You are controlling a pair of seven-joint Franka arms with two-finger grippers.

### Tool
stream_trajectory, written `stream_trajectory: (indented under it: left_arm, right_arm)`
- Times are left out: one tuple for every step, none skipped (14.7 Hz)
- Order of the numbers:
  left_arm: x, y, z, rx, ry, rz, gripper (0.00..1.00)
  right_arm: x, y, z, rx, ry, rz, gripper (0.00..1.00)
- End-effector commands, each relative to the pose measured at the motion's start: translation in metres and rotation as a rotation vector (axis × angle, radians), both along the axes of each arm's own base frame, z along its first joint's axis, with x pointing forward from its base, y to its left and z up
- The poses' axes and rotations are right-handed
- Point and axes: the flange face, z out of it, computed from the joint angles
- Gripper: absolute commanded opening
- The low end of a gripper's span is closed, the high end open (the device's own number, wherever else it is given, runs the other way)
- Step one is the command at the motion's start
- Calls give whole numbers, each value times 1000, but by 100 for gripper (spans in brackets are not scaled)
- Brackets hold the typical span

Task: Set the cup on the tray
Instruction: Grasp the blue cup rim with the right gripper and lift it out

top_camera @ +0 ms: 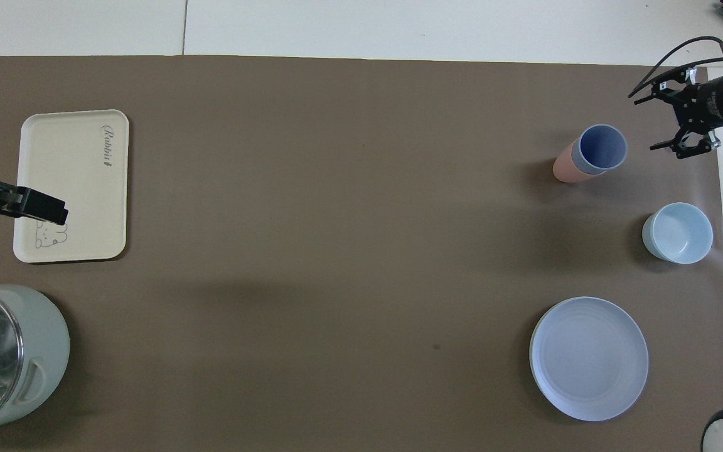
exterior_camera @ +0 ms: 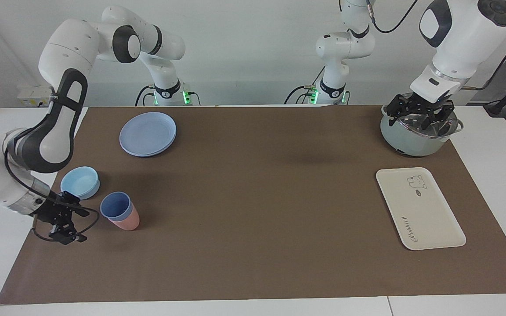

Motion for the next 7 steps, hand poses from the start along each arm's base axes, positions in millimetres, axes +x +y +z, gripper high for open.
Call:
stream_trajectory:
  left_arm:
    - [-8,-2,3,12,-16,6,100]
    - [-8,-2,3,12,-18,7,100]
    - [-8,-2,3,12,-18,7,100]
    - [-8,-2,3,12,-18,6,100]
    - [-8,-2,3,12,-16,6,100]
    - [-8,-2,3,12,-16,7,100]
    - [-8,-2,3,12,-16,6,100]
  right_arm:
    - [-2,4,-13,80,41,-52,95]
    - [-7,10,-19,94,69,-44,95]
    - [-14,12,-31,111,110,-47,95]
    - [-19,14,-35,140,124,-56,96]
    - [-25,15,-36,155,135,-67,96]
    - [-29,18,-42,163,153,-67,96]
    - [-33,19,-45,173,163,-76,97]
